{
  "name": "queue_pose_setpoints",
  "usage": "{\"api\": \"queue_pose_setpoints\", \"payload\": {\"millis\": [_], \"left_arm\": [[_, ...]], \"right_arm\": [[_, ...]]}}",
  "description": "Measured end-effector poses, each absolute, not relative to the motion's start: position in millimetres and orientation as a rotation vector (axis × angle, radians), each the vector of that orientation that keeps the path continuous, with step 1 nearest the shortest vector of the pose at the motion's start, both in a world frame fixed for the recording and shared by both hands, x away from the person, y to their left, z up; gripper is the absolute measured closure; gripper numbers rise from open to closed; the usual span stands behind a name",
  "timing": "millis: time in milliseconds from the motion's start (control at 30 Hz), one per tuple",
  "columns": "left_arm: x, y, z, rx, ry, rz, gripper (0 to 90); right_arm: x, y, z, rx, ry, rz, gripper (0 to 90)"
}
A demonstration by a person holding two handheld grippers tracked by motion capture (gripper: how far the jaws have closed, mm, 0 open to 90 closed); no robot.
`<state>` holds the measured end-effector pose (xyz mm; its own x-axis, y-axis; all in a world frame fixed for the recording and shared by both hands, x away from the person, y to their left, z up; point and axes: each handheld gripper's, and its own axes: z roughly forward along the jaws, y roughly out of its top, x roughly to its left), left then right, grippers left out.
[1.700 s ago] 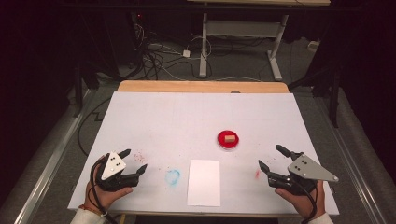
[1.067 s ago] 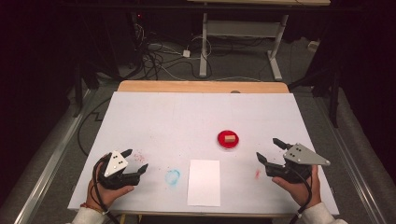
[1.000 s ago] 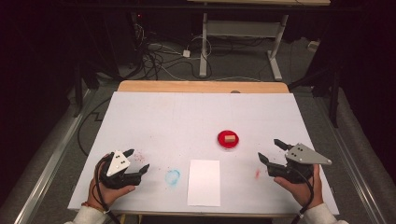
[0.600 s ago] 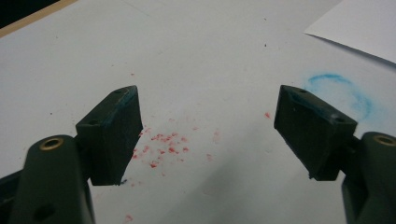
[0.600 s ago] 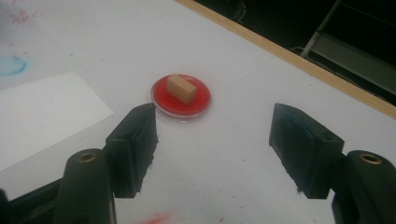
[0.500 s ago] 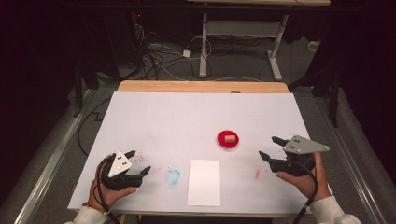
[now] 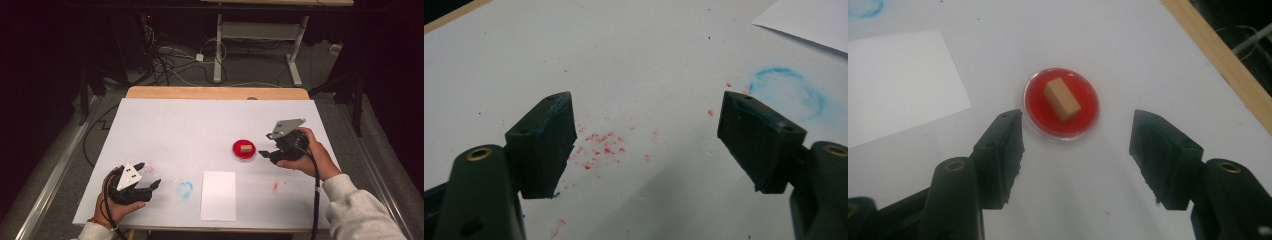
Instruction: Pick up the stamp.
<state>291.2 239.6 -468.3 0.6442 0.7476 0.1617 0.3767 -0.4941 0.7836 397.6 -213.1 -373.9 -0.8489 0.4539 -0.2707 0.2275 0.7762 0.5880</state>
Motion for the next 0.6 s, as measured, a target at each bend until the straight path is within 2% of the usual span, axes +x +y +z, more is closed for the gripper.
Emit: {"api": "queue_pose_setpoints", "payload": {"millis": [300,600], "left_arm": [[289,241,-469,2.144,0.869,0.640,22.5],[288,243,-469,2.146,0.863,0.629,22.5]], "right_arm": [[434,-176,-391,0.434,2.701,0.583,41.1],[451,-159,-407,0.410,2.772,0.446,43.1]]}}
